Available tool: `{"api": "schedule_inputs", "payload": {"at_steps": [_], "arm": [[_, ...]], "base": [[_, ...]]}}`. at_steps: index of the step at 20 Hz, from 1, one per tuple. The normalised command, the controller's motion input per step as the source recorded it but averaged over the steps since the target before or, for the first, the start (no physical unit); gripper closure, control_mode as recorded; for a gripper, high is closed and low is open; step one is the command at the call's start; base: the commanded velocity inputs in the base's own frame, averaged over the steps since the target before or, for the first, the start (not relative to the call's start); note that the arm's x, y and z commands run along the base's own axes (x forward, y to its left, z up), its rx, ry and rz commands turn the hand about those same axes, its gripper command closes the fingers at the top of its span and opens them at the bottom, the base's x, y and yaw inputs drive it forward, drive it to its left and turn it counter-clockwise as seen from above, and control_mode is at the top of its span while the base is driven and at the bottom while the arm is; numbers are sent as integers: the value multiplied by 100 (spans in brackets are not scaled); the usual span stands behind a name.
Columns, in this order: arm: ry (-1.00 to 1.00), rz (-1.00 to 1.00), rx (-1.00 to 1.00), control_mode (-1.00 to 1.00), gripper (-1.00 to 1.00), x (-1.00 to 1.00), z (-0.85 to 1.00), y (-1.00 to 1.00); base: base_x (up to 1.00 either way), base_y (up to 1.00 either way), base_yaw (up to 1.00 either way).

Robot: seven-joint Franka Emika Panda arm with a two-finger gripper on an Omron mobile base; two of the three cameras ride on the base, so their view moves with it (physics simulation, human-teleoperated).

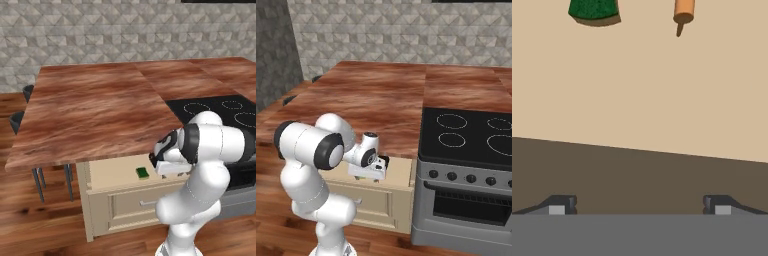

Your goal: Restock the sink supplies by placing the sponge and soap dispenser on the counter and next to the sink. Make sure the soap dispenser is upright.

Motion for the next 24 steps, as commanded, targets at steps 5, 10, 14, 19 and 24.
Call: {"api": "schedule_inputs", "payload": {"at_steps": [5, 10, 14, 19, 24], "arm": [[0, 0, 0, -100, -100, -71, 0, 0], [0, 0, 0, -100, -100, -70, 0, 0], [0, 0, 0, -100, -100, -49, 7, 0], [0, 0, 0, -100, -100, 37, 17, 0], [0, 0, 0, -100, -100, 62, -5, 0]], "base": [[0, 0, 0], [0, 0, 0], [0, 0, 0], [0, 0, 0], [0, 0, 0]]}}
